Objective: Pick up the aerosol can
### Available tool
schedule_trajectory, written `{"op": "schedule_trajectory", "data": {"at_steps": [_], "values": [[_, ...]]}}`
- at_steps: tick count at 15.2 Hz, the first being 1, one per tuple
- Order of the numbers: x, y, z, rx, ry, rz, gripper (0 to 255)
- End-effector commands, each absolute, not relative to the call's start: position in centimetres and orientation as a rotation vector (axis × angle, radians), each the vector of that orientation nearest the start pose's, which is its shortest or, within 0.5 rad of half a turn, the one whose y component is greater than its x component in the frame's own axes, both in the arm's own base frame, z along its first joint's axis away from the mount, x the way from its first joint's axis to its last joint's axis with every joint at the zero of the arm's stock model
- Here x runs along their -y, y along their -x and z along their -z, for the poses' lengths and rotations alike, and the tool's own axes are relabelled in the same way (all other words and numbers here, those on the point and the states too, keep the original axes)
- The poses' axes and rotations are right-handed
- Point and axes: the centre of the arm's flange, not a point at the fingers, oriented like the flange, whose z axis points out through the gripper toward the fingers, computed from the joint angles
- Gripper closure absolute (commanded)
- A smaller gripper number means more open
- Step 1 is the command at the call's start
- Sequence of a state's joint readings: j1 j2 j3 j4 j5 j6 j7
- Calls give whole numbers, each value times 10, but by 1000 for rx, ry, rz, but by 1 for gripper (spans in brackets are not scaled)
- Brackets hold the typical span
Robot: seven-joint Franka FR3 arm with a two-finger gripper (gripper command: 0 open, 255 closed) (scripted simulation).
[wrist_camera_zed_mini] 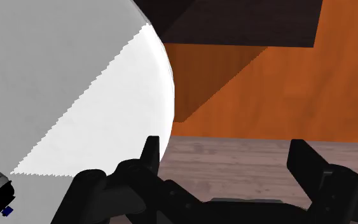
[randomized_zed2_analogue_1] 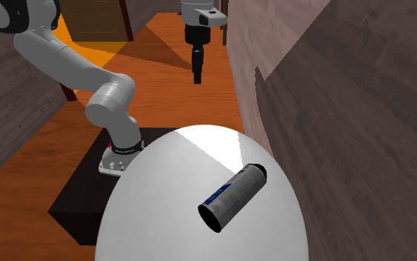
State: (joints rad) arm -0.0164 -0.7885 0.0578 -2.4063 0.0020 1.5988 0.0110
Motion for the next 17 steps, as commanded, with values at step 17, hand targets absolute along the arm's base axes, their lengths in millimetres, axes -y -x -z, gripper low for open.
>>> {"op": "schedule_trajectory", "data": {"at_steps": [17], "values": [[179,-328,-524,691,3149,-3,0]]}}
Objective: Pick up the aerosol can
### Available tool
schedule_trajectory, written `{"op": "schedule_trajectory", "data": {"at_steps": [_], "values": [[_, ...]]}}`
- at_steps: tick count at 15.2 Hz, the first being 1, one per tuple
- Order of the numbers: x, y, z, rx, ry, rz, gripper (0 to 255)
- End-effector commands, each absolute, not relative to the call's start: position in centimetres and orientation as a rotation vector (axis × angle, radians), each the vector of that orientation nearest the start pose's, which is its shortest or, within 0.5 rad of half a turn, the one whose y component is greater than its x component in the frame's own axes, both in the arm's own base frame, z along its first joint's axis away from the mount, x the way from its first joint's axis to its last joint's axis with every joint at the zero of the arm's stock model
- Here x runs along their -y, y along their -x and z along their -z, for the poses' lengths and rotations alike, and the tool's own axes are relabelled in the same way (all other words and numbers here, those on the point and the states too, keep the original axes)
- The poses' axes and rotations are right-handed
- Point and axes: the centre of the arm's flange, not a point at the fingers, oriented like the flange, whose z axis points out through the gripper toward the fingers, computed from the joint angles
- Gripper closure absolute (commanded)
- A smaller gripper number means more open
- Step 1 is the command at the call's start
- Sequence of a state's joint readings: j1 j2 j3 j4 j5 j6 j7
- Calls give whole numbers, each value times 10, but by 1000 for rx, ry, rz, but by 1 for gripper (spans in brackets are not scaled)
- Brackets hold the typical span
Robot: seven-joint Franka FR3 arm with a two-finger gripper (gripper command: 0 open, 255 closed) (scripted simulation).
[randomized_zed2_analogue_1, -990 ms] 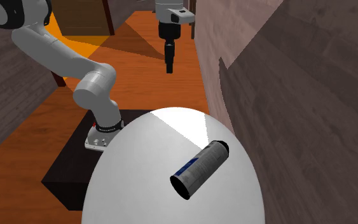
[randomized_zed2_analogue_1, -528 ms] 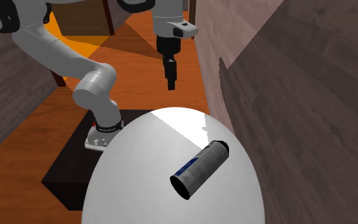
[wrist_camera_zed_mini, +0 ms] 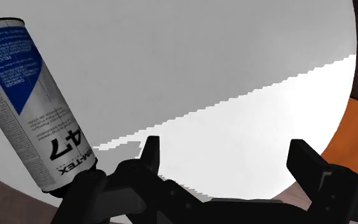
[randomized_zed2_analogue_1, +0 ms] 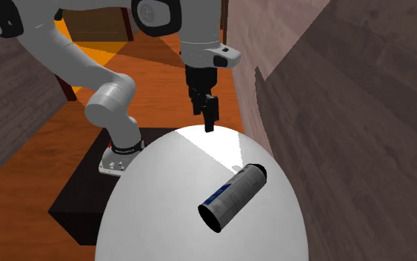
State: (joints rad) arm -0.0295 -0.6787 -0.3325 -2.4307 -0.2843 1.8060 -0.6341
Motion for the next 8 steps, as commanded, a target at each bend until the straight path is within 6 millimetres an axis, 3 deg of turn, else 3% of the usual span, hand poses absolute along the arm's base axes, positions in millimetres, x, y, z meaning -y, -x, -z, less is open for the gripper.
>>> {"op": "schedule_trajectory", "data": {"at_steps": [1,8], "values": [[191,-332,-521,733,3143,-1,0],[271,-368,-504,1023,3079,11,0]]}}
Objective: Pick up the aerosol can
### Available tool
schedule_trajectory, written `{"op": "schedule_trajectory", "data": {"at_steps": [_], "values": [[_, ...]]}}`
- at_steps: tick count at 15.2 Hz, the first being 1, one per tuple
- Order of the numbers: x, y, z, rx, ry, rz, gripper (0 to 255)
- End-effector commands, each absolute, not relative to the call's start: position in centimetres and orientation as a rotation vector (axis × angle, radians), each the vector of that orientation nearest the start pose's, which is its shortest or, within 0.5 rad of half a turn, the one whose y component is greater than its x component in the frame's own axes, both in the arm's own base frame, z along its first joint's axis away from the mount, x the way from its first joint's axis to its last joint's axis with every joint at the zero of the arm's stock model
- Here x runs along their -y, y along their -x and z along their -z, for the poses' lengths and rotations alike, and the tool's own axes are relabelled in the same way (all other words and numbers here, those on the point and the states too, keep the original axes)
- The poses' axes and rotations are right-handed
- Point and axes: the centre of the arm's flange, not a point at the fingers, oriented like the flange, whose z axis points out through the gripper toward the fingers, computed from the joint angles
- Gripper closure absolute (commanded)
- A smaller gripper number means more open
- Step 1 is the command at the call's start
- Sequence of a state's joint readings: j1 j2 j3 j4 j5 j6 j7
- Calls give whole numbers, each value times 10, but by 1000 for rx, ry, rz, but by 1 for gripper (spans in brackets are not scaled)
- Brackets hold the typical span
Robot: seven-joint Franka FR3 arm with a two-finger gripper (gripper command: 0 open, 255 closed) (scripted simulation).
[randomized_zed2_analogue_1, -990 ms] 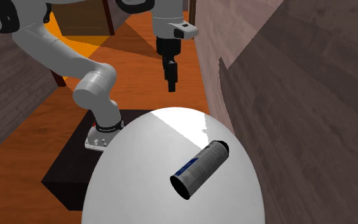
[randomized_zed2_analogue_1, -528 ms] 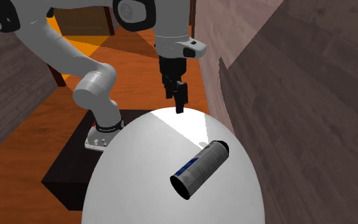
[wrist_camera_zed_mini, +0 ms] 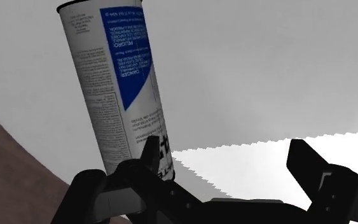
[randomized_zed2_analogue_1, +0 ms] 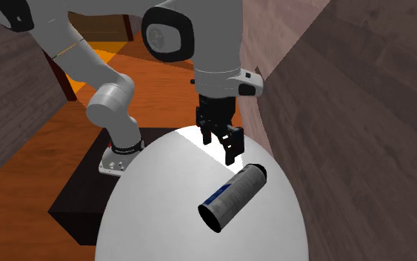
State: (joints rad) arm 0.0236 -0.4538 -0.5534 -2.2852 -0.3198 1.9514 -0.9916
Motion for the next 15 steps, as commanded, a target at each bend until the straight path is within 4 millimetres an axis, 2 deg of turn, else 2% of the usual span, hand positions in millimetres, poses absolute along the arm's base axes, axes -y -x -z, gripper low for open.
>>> {"op": "schedule_trajectory", "data": {"at_steps": [1,6,13,15], "values": [[282,-374,-502,1065,3068,13,0],[329,-407,-492,1251,3008,21,0],[329,-407,-455,1251,3008,21,0],[329,-407,-452,1251,3008,21,0]]}}
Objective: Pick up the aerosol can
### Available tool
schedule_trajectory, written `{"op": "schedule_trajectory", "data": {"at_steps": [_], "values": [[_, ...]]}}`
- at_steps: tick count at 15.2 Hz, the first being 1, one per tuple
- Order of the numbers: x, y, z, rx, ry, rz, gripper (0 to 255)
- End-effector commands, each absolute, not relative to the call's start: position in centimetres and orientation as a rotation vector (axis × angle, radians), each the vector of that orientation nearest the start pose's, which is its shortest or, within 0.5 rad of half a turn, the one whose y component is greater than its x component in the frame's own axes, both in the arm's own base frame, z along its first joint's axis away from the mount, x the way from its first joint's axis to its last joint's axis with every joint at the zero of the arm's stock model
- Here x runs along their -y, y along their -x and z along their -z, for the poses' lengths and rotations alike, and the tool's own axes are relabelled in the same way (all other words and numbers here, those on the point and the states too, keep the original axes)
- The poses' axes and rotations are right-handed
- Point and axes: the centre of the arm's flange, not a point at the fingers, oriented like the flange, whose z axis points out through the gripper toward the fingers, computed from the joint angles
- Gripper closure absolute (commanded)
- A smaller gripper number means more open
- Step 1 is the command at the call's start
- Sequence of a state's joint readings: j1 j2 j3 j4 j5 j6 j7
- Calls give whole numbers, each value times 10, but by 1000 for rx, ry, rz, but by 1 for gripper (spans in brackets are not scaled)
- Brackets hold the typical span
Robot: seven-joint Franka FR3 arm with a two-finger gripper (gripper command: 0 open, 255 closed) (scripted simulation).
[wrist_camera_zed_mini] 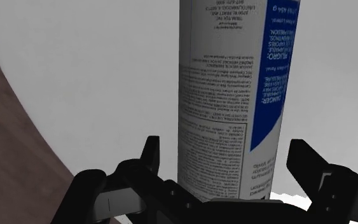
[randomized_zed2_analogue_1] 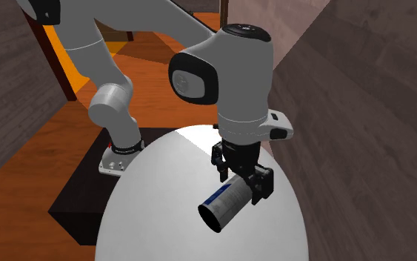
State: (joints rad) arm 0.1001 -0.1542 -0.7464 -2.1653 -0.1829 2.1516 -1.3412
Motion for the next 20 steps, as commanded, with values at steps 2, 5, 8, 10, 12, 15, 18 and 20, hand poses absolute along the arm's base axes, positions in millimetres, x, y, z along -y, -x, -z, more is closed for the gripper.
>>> {"op": "schedule_trajectory", "data": {"at_steps": [2,5,8,10,12,15,18,20], "values": [[328,-408,-451,1251,3009,21,255],[328,-408,-452,1251,3009,21,255],[328,-408,-452,1251,3009,21,255],[329,-407,-452,1251,3008,21,255],[329,-407,-462,1251,3008,21,255],[329,-407,-478,1251,3008,21,255],[329,-407,-494,1251,3008,21,255],[329,-407,-504,1251,3008,21,255]]}}
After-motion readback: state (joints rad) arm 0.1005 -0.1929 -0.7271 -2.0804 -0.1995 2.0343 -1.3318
